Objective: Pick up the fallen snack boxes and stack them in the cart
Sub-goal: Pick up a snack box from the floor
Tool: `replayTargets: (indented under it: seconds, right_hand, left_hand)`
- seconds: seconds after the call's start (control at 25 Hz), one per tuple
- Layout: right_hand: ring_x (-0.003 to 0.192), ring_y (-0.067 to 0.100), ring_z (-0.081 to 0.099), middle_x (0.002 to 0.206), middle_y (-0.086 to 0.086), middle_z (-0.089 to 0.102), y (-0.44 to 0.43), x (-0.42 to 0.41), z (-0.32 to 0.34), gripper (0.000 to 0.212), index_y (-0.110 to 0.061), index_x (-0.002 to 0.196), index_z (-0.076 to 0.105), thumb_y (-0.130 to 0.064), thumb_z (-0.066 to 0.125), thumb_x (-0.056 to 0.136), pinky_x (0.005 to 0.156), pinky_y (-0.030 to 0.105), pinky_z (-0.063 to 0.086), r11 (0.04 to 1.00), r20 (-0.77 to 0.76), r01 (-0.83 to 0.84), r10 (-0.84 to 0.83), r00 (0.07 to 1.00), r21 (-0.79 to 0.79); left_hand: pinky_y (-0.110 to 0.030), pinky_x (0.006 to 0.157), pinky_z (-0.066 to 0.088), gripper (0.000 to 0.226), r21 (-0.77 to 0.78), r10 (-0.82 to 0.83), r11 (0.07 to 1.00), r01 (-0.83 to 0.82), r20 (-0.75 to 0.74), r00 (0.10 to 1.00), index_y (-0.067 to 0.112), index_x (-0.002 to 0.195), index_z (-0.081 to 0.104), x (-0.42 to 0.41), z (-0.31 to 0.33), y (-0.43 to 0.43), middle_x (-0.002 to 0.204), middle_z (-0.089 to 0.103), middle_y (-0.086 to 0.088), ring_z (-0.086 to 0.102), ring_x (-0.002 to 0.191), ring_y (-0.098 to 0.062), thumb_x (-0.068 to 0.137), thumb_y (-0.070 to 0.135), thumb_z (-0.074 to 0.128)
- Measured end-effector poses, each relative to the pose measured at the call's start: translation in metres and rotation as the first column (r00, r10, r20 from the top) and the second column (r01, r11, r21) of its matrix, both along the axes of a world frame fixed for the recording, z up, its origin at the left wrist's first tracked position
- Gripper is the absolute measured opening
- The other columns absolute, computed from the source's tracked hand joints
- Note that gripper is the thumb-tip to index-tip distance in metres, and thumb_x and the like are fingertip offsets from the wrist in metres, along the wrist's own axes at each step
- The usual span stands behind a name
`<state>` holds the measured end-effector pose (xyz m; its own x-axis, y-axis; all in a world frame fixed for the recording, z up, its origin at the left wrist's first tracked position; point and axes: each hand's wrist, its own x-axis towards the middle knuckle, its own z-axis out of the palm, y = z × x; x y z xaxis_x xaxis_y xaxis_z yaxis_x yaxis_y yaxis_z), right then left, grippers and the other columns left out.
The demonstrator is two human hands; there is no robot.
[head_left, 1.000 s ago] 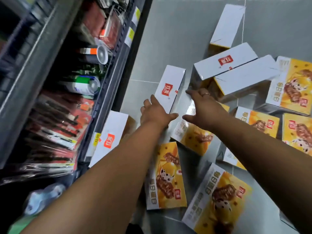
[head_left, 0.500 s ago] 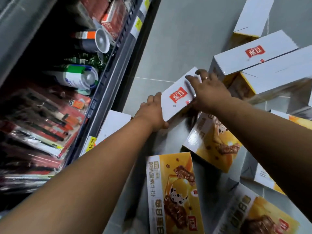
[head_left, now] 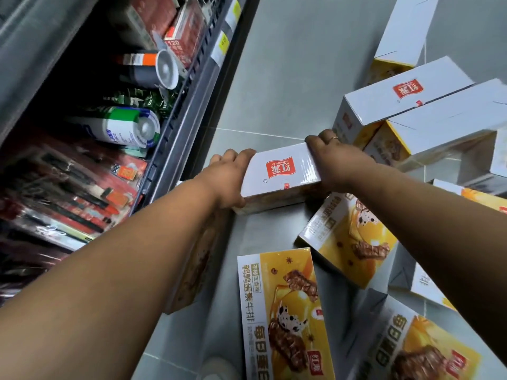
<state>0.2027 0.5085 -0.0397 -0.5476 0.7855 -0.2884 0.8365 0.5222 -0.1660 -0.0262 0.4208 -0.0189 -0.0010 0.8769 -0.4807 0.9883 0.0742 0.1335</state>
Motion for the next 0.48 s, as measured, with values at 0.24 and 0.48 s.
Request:
replayTargets:
  seconds: [0.24,0.48]
  right_hand:
    - [0.103,0.036,0.058,0.133,0.014,0.039,-0.005,0.017,0.080,0.090,-0.021,0.140,0.025,-0.032,0.082,0.071,0.082,0.043,0.053,0.998,-0.094,0.063,-0.062,0.994,0.005]
    - [0.100,0.042,0.058,0.133,0.019,0.037,-0.029,0.052,0.244,0.095,-0.015,0.142,0.030,-0.028,0.084,0.065,0.085,0.042,0.049,0.983,-0.130,0.167,-0.175,0.976,-0.073]
  left_hand:
    - [-0.039,0.104,0.037,0.108,0.054,-0.011,0.999,0.008,0.060,0.998,0.031,0.151,0.016,-0.001,0.085,0.010,0.137,0.034,-0.010,0.034,0.126,-0.036,0.065,0.027,0.081]
    - [-0.039,0.109,0.037,0.106,0.092,-0.062,0.995,0.044,0.203,0.977,0.026,0.151,0.028,0.008,0.232,0.006,0.136,0.038,-0.008,0.043,0.126,-0.032,0.057,0.033,0.078]
